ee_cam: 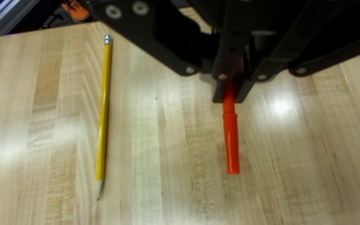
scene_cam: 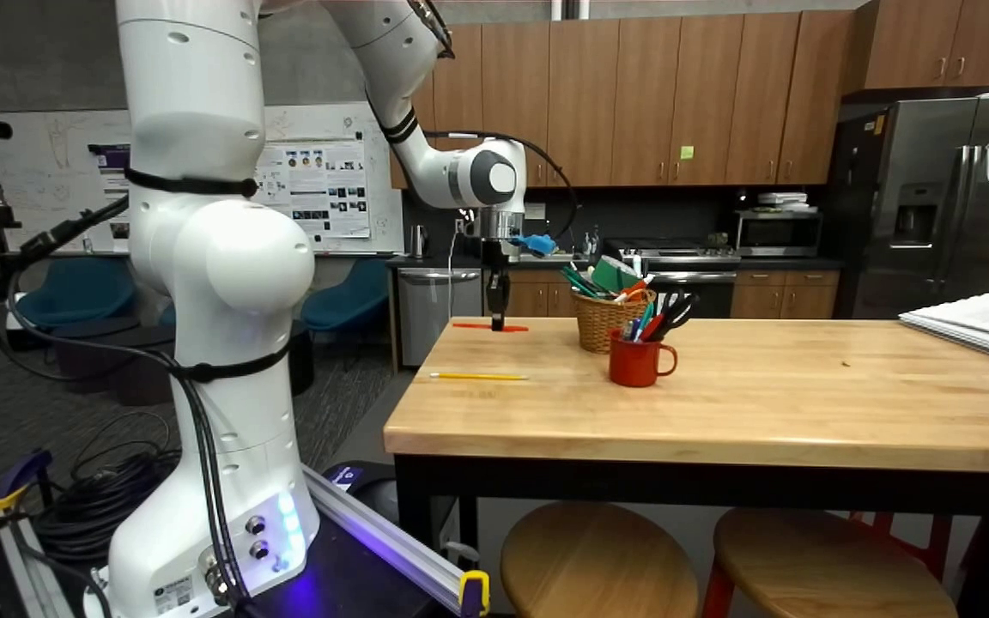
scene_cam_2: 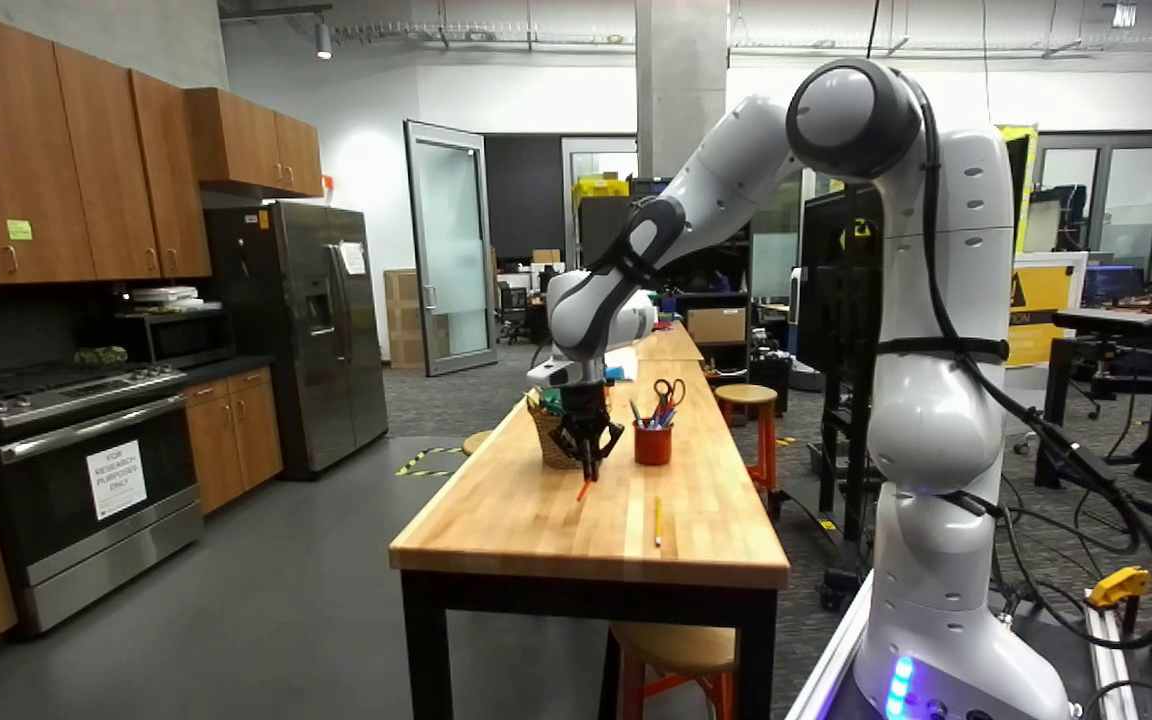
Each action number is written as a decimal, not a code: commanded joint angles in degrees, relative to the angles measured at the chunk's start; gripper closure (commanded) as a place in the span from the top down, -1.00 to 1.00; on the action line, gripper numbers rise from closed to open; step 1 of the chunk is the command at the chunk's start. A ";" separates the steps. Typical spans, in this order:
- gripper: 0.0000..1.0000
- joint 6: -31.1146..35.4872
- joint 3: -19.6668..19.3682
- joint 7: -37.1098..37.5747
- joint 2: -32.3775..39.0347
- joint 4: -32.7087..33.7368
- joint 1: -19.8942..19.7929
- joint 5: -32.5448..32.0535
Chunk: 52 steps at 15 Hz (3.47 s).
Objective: Place the pencil and pen side by side to each other
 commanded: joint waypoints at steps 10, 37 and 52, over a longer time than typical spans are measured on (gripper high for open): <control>-0.95 0.91 -0.13 -2.75 -1.24 -3.32 0.64 1.32; -0.95 5.94 -1.07 3.75 -4.04 -12.94 0.65 -4.15; -0.95 5.56 -1.50 6.34 -4.97 -13.64 0.92 -7.42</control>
